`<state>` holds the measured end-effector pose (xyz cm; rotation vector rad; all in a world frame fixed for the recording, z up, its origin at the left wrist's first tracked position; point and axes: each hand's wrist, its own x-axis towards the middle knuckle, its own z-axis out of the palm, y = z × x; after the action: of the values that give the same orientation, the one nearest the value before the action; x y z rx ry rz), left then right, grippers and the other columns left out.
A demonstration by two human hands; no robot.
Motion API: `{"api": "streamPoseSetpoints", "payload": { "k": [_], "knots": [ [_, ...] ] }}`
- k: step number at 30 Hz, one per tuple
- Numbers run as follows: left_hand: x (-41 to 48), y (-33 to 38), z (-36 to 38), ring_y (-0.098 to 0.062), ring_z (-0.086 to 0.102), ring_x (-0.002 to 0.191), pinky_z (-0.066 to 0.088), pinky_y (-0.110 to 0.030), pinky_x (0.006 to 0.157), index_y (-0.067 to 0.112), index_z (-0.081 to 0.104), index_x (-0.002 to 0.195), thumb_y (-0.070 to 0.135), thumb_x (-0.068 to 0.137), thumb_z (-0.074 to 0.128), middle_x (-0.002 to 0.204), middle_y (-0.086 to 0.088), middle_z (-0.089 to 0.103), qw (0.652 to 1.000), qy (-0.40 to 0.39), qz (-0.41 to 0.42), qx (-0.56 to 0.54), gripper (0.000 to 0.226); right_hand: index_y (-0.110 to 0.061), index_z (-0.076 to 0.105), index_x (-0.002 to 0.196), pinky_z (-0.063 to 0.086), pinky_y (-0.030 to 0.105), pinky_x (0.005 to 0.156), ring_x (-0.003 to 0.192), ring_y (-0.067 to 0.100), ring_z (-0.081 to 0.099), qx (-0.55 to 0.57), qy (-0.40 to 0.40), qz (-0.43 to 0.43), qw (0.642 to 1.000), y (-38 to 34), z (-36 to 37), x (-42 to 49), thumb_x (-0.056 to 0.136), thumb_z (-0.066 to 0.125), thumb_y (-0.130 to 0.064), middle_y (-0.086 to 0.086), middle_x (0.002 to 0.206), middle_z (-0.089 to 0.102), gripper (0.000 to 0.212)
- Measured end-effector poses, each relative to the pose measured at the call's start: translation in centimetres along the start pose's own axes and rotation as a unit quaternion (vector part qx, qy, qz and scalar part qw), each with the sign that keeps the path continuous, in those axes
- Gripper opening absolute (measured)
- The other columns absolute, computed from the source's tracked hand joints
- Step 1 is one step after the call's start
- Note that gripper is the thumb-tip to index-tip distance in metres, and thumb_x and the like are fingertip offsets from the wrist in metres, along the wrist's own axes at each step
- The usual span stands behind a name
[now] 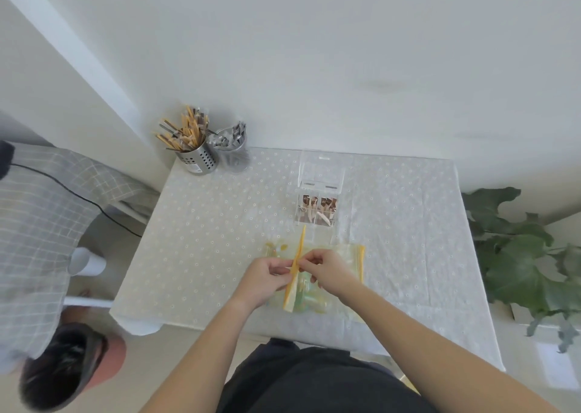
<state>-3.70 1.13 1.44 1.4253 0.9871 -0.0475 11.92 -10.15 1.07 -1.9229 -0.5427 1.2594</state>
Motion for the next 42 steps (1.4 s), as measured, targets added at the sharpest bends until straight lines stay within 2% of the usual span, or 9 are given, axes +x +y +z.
{"api": "streamPoseSetpoints", "payload": {
  "k": [9,12,15,20,27,32,35,38,42],
  "knots": [
    [0.3,1.1,-2.5,-0.025,0.080,0.087,0.067,-0.037,0.083,0.016,0.078,0.102,0.018,0.097,0.077,0.090,-0.009,0.082,1.000,0.014,0.006,0.010,0.006,-0.017,0.074,0.090,0.053,0.025,0.064,0.059,0.006,0.062,-0.033,0.017,-0.020,0.999,-2.5,1.7,-0.3,0.094,0.063,-0.031,-0.001,0.092,0.076,0.018],
    [0.8,1.3,-3.4,-0.022,0.080,0.086,0.067,-0.036,0.082,0.013,0.078,0.103,0.018,0.100,0.073,0.091,-0.006,0.082,1.000,0.007,0.017,0.011,0.007,-0.014,0.072,0.092,0.054,0.030,0.068,0.062,0.009,0.064,-0.033,0.025,-0.007,0.999,-3.2,2.3,-0.1,0.093,0.061,-0.028,0.002,0.094,0.075,0.017],
    [1.0,1.3,-4.1,-0.018,0.080,0.089,0.065,-0.030,0.081,0.010,0.078,0.107,0.013,0.103,0.068,0.094,-0.005,0.083,1.000,-0.009,0.020,-0.007,0.010,-0.010,0.068,0.095,0.051,0.023,0.060,0.062,0.011,0.062,-0.040,0.042,0.007,0.998,-3.7,3.2,0.1,0.094,0.059,-0.025,0.004,0.093,0.074,0.018],
    [1.3,1.5,-5.2,-0.018,0.081,0.092,0.064,-0.028,0.082,0.007,0.078,0.106,0.008,0.104,0.065,0.092,-0.004,0.084,0.999,-0.043,0.027,-0.009,0.013,-0.015,0.064,0.089,0.047,0.023,0.058,0.062,0.010,0.058,-0.087,0.044,0.008,0.995,-4.7,4.5,0.0,0.092,0.058,-0.037,-0.003,0.082,0.073,0.023],
    [1.6,1.7,-5.4,-0.030,0.079,0.084,0.066,-0.047,0.085,0.012,0.076,0.096,0.013,0.098,0.068,0.082,-0.006,0.082,0.997,-0.027,0.048,0.057,0.009,-0.018,0.058,0.073,0.045,0.030,0.059,0.062,0.015,0.054,-0.113,0.013,0.015,0.993,-5.0,4.6,-0.4,0.096,0.050,-0.027,-0.003,0.076,0.069,0.025],
    [0.6,2.5,-4.3,-0.028,0.075,0.082,0.065,-0.045,0.081,0.019,0.066,0.092,0.027,0.106,0.058,0.084,-0.002,0.078,0.989,-0.040,0.084,0.114,0.018,-0.022,0.054,0.067,0.044,0.031,0.060,0.062,0.016,0.052,-0.116,-0.005,-0.016,0.993,-5.5,3.7,-1.0,0.094,0.049,-0.025,0.000,0.076,0.067,0.029],
    [0.4,2.6,-4.2,-0.024,0.066,0.071,0.056,-0.042,0.071,0.021,0.061,0.088,0.031,0.106,0.055,0.080,0.000,0.071,0.969,-0.019,0.115,0.220,0.022,-0.023,0.053,0.064,0.043,0.028,0.059,0.060,0.012,0.049,-0.133,-0.005,-0.039,0.990,-5.4,3.5,-1.0,0.091,0.052,-0.024,-0.003,0.073,0.064,0.027],
    [0.0,2.3,-4.0,-0.017,0.042,0.056,0.038,-0.036,0.058,0.016,0.054,0.082,0.029,0.102,0.055,0.066,0.002,0.053,0.957,0.004,0.131,0.258,0.024,-0.022,0.052,0.061,0.042,0.027,0.060,0.060,0.011,0.047,-0.159,0.002,-0.053,0.986,-5.0,3.6,-0.9,0.086,0.056,-0.026,-0.003,0.067,0.057,0.025],
    [-0.5,1.8,-4.1,-0.014,0.044,0.058,0.038,-0.035,0.057,0.019,0.050,0.079,0.034,0.098,0.051,0.075,-0.009,0.059,0.954,0.008,0.127,0.272,0.024,-0.019,0.056,0.064,0.040,0.028,0.058,0.059,0.013,0.045,-0.194,-0.004,-0.062,0.979,-4.7,3.8,-0.8,0.080,0.057,-0.029,-0.001,0.066,0.055,0.019]
  ]
}}
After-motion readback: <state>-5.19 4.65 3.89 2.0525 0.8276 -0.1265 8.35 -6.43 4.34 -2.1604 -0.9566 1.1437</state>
